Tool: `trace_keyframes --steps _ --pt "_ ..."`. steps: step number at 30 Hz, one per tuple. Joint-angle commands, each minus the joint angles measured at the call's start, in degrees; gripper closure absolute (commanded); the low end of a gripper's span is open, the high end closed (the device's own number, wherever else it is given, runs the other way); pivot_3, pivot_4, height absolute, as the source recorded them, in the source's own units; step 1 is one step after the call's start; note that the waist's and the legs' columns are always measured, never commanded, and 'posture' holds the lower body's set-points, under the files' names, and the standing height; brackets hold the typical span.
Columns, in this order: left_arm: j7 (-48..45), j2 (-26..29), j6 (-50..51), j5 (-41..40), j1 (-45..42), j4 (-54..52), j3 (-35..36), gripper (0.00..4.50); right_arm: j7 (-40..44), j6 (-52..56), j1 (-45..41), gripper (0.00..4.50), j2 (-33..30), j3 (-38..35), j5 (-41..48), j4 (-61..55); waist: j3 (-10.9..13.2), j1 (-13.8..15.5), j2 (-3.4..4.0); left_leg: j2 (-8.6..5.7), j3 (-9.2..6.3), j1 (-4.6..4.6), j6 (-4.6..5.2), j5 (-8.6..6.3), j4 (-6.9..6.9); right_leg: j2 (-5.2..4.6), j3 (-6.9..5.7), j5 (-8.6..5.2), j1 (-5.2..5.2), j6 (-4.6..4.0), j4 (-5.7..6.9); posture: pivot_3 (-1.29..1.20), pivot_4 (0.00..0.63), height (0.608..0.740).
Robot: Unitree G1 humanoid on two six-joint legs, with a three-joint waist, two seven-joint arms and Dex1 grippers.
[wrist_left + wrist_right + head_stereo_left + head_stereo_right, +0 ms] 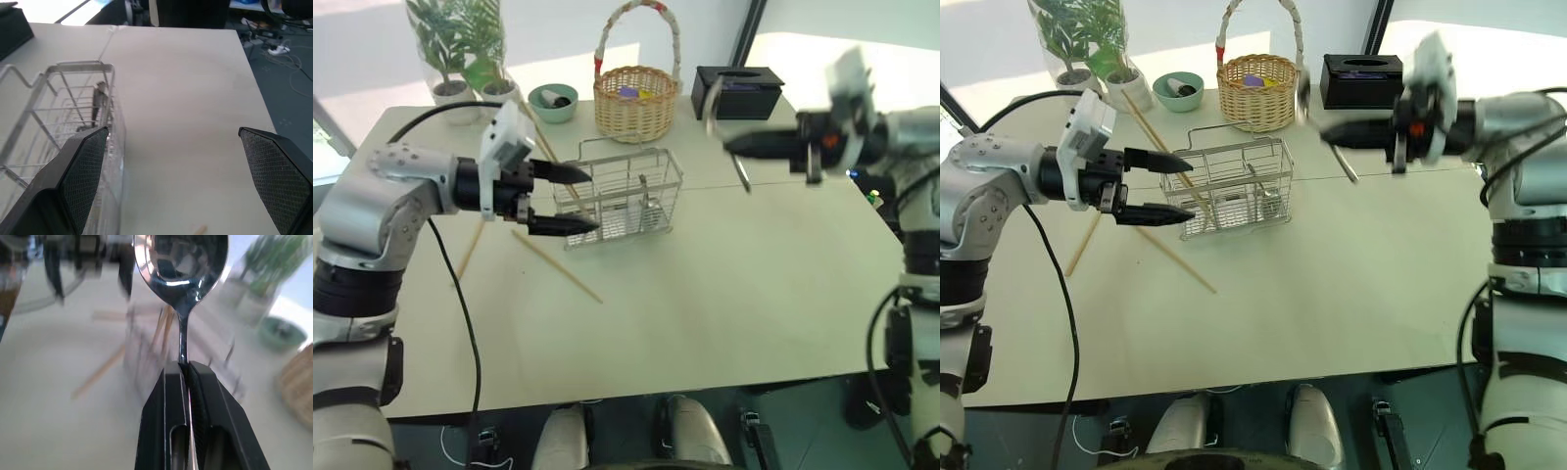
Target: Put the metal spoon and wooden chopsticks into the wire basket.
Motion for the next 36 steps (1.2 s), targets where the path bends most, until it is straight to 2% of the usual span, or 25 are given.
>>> trace_keyframes --steps 1,6,10,16,20,23,24,26,29,30,36 --pt "0.9 0.0 -1.3 -0.2 -1.3 0.0 2.5 0.00 -11.4 5.2 -3.0 4.44 5.9 -2.6 3.2 -4.0 0.0 0.3 -0.03 0.00 -0.01 -0.01 0.00 0.00 -0.02 0.01 0.00 0.00 0.00 0.00 0.01 0.00 0.150 0.717" --pt "1.6 -0.1 -1.4 -0.1 -1.4 0.0 2.8 0.00 -21.3 1.3 -4.0 4.44 15.2 0.1 -0.3 -3.1 0.0 0.5 -0.05 -0.06 0.01 -0.27 0.03 -0.02 0.02 -0.04 0.00 0.02 -0.04 0.02 0.00 0.00 0.150 0.717" --pt "2.5 0.5 -0.6 -0.8 -1.2 -0.9 3.9 0.00 -27.0 -7.6 -3.5 4.44 20.1 2.5 -6.1 3.2 -0.1 0.5 -0.12 -0.12 -0.02 -0.53 0.07 -0.04 0.08 -0.05 0.00 0.03 -0.16 0.04 -0.03 0.00 0.150 0.717" --pt "3.5 1.8 0.5 -1.6 -0.3 -2.4 5.7 0.00 -29.7 -17.3 -2.5 4.44 21.6 3.7 -11.2 11.5 -0.1 0.2 -0.11 -0.12 -0.05 -0.60 0.07 -0.04 0.07 -0.04 0.00 0.04 -0.27 0.05 -0.02 0.00 0.150 0.717" --pt "4.3 2.4 1.2 -2.2 -0.2 -2.9 6.3 0.00 -29.7 -16.8 0.3 4.44 22.1 4.6 -12.0 11.4 -0.1 0.2 -0.12 -0.10 -0.06 -0.59 0.07 -0.04 0.04 -0.01 0.00 0.04 -0.28 0.05 0.00 0.00 0.150 0.717" --pt "4.5 2.5 1.2 -2.1 0.0 -2.9 6.4 0.00 -30.4 -15.7 2.1 3.56 22.5 4.9 -12.1 10.2 -0.1 0.2 -0.12 -0.10 -0.06 -0.59 0.07 -0.03 0.05 -0.01 0.00 0.04 -0.28 0.05 0.01 0.00 0.150 0.717" --pt "4.5 2.5 1.2 -2.0 0.0 -2.8 6.4 0.00 -30.6 -15.0 2.6 2.91 22.7 4.7 -11.7 9.5 -0.1 0.2 -0.12 -0.10 -0.06 -0.59 0.07 -0.03 0.06 -0.01 0.00 0.04 -0.28 0.05 0.01 0.00 0.150 0.717" --pt "4.6 2.5 1.0 -1.9 -0.1 -2.6 6.3 0.00 -31.2 -14.1 3.4 1.99 22.8 4.6 -11.4 8.3 -0.1 0.2 -0.11 -0.10 -0.06 -0.59 0.07 -0.03 0.07 -0.01 0.00 0.04 -0.28 0.05 0.01 0.00 0.150 0.717" --pt "4.7 2.2 0.7 -1.6 -0.6 -2.0 6.0 0.00 -32.6 -14.1 4.3 0.37 22.8 4.7 -12.1 6.8 -0.1 0.2 -0.11 -0.10 -0.07 -0.59 0.07 -0.03 0.08 -0.01 0.00 0.04 -0.28 0.05 0.01 0.00 0.150 0.717" --pt "4.8 2.2 0.7 -1.6 -0.7 -1.9 5.9 0.00 -32.9 -14.1 4.5 0.03 22.8 4.8 -12.3 6.4 -0.1 0.2 -0.11 -0.09 -0.07 -0.59 0.07 -0.03 0.07 0.00 0.00 0.04 -0.28 0.05 0.01 0.00 0.150 0.717" --pt "5.8 1.3 0.0 -1.3 -2.4 0.1 6.4 0.00 -31.4 -12.1 1.5 0.03 19.2 2.7 -9.9 2.0 -0.1 0.3 -0.11 -0.10 -0.08 -0.60 0.07 -0.03 0.08 0.00 0.00 0.04 -0.26 0.05 0.00 0.00 0.150 0.717"
